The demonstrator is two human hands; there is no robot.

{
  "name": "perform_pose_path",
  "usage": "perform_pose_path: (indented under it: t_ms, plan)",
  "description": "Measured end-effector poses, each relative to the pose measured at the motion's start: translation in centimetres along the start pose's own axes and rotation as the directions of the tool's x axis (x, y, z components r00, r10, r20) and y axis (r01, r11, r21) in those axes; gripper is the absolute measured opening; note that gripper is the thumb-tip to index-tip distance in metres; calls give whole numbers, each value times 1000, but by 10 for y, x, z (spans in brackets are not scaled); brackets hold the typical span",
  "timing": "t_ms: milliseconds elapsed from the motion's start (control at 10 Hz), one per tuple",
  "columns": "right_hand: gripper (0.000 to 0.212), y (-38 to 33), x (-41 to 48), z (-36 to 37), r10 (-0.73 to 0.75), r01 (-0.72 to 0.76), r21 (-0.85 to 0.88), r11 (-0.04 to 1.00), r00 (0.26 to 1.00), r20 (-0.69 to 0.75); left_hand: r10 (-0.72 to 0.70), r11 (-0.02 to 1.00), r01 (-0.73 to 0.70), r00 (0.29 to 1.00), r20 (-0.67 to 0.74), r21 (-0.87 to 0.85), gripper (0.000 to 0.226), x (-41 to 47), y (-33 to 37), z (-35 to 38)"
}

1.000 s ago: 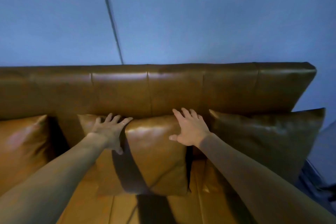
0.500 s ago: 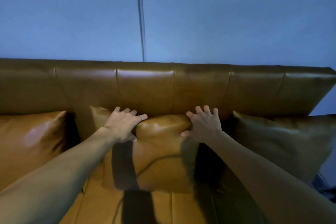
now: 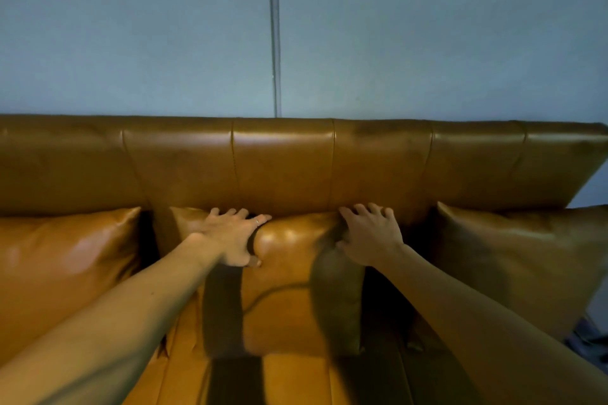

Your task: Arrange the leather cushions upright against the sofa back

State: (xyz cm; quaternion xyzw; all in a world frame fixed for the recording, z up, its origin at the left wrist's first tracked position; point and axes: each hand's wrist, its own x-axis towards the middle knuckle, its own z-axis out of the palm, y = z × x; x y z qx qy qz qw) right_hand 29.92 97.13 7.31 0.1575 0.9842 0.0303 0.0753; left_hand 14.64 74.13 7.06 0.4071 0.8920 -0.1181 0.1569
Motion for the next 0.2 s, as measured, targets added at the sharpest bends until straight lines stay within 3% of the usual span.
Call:
perform_pose_path:
  t_ms: [100,200]
  plan:
    - [44,-11,-14,-24,-45,48,237,970,999,-15,47,999,-48,993,-106,-8,81,-17,6,-28]
    - [46,-15,-23,-48,-36,-20,382,924,990,139,72,997,-74,989,-127,-6,71,-27,11,-50]
